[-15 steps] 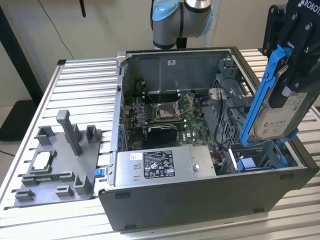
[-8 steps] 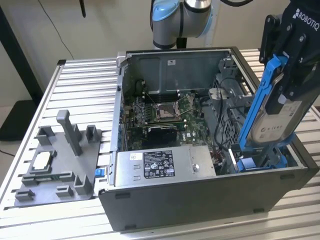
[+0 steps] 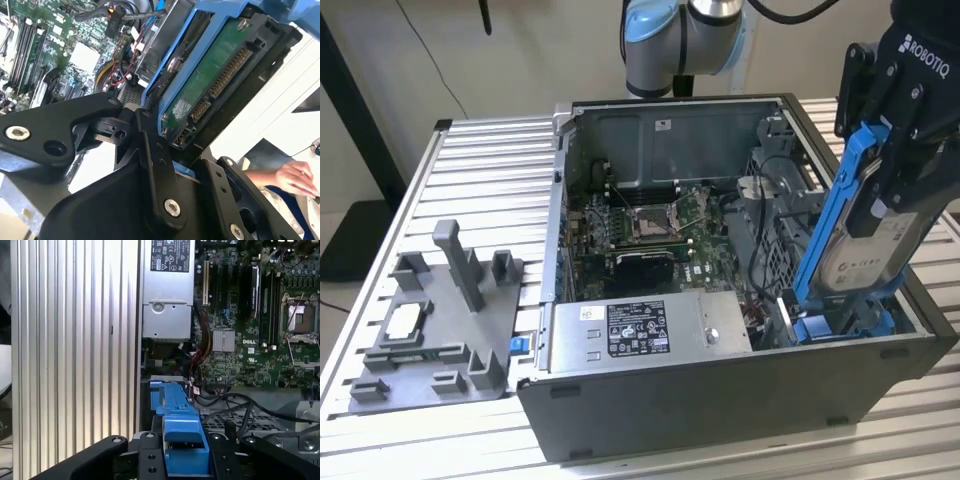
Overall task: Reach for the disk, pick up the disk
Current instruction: 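Pick up the disk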
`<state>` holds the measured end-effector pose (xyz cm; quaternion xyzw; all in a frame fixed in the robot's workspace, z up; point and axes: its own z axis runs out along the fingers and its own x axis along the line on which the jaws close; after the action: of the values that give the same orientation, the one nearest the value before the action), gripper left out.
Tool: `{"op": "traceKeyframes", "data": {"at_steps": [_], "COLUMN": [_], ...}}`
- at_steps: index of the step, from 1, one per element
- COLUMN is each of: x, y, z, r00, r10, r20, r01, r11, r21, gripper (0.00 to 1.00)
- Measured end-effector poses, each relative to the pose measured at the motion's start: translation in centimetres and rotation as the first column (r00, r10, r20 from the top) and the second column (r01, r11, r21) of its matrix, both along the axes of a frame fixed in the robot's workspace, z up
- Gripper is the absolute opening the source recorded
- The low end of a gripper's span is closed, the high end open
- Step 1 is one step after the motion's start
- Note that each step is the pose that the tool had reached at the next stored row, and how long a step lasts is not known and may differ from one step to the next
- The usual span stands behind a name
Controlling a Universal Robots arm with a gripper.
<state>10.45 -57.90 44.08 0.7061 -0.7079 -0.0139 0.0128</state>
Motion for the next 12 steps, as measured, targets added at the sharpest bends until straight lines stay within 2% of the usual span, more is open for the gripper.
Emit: {"op": "traceKeyframes", "data": {"at_steps": [12], "x": [0.00], "y": [0.00], "z": [-0.51], "r00": [1.0000], "r10": [0.000], "r20": [0.0000], "r01": [0.000], "r11": [1.0000], "r21": [0.0001], "gripper": [0.00]}}
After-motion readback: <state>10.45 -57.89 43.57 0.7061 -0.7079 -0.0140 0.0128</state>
